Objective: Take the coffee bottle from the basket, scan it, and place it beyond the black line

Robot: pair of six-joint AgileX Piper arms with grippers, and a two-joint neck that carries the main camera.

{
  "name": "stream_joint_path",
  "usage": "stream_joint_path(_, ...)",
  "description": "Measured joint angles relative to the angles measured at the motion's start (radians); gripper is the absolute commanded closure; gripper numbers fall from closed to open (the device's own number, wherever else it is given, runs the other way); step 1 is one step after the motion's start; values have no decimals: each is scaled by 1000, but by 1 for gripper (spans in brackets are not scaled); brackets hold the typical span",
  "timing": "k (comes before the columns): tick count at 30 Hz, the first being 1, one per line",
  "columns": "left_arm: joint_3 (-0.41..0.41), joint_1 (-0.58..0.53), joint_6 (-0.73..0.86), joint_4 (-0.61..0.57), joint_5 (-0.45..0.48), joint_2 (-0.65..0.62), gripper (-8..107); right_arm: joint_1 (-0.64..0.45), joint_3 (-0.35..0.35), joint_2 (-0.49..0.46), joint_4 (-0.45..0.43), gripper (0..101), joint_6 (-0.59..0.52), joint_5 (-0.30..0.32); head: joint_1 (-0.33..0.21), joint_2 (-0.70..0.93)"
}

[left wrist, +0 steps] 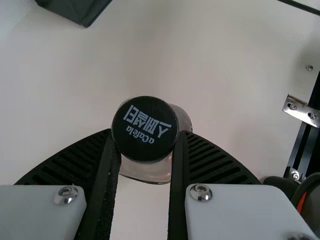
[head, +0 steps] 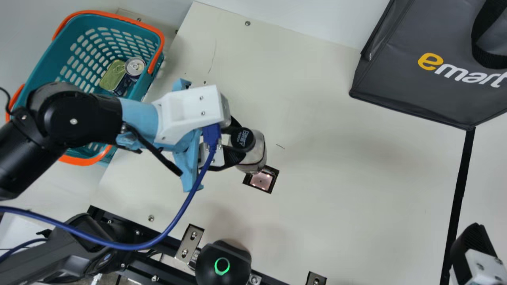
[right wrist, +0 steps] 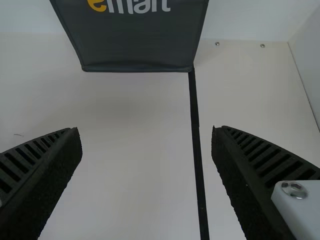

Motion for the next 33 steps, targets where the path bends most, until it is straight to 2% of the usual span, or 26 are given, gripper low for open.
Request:
stream_joint_path(22,59,-58,25,0,-81,22,89,0,0,0,0,10,0,0,0,0)
stream_joint_path(33,90,-39,88,-22,-88,30,89,0,0,0,0,10,0,0,0,0)
